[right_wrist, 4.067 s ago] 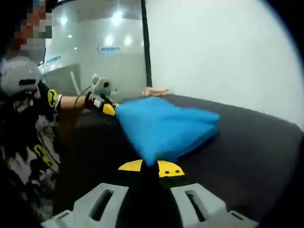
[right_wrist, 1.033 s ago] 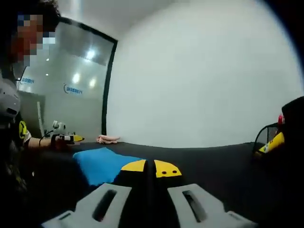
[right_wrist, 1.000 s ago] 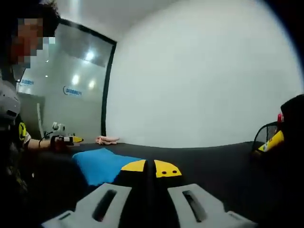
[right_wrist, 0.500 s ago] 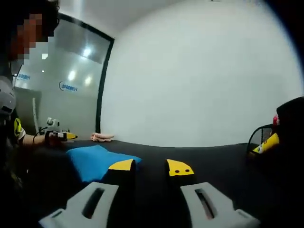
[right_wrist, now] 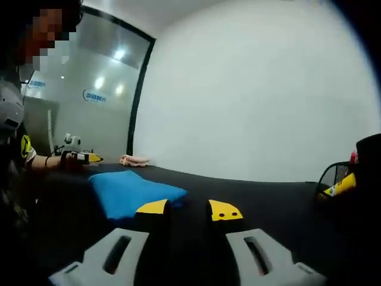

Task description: Spread out the cloth and fold it

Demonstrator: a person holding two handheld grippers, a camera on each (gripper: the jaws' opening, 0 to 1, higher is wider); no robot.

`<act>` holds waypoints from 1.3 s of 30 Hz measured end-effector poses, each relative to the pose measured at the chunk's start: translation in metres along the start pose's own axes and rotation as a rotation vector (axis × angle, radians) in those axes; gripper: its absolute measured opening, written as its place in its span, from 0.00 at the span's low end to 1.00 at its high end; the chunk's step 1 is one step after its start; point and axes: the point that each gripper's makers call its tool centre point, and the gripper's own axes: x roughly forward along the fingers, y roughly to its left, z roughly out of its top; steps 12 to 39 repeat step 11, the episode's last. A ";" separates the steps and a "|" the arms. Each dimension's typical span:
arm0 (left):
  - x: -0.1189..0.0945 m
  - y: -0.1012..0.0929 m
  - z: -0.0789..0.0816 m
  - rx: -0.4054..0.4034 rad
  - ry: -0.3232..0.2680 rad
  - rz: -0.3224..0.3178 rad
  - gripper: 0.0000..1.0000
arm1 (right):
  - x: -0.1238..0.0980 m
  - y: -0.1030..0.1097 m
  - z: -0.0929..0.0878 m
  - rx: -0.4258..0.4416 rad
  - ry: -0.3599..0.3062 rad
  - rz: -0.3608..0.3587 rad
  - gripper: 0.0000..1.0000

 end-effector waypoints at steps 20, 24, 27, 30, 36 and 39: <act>0.000 -0.004 -0.003 0.024 0.016 -0.006 0.14 | 0.001 0.000 -0.003 -0.027 0.018 0.006 0.23; 0.000 -0.004 -0.003 0.024 0.016 -0.006 0.14 | 0.001 0.000 -0.003 -0.027 0.018 0.006 0.23; 0.000 -0.004 -0.003 0.024 0.016 -0.006 0.14 | 0.001 0.000 -0.003 -0.027 0.018 0.006 0.23; 0.000 -0.004 -0.003 0.024 0.016 -0.006 0.14 | 0.001 0.000 -0.003 -0.027 0.018 0.006 0.23; 0.000 -0.004 -0.003 0.024 0.016 -0.006 0.14 | 0.001 0.000 -0.003 -0.027 0.018 0.006 0.23; 0.000 -0.004 -0.003 0.024 0.016 -0.006 0.14 | 0.001 0.000 -0.003 -0.027 0.018 0.006 0.23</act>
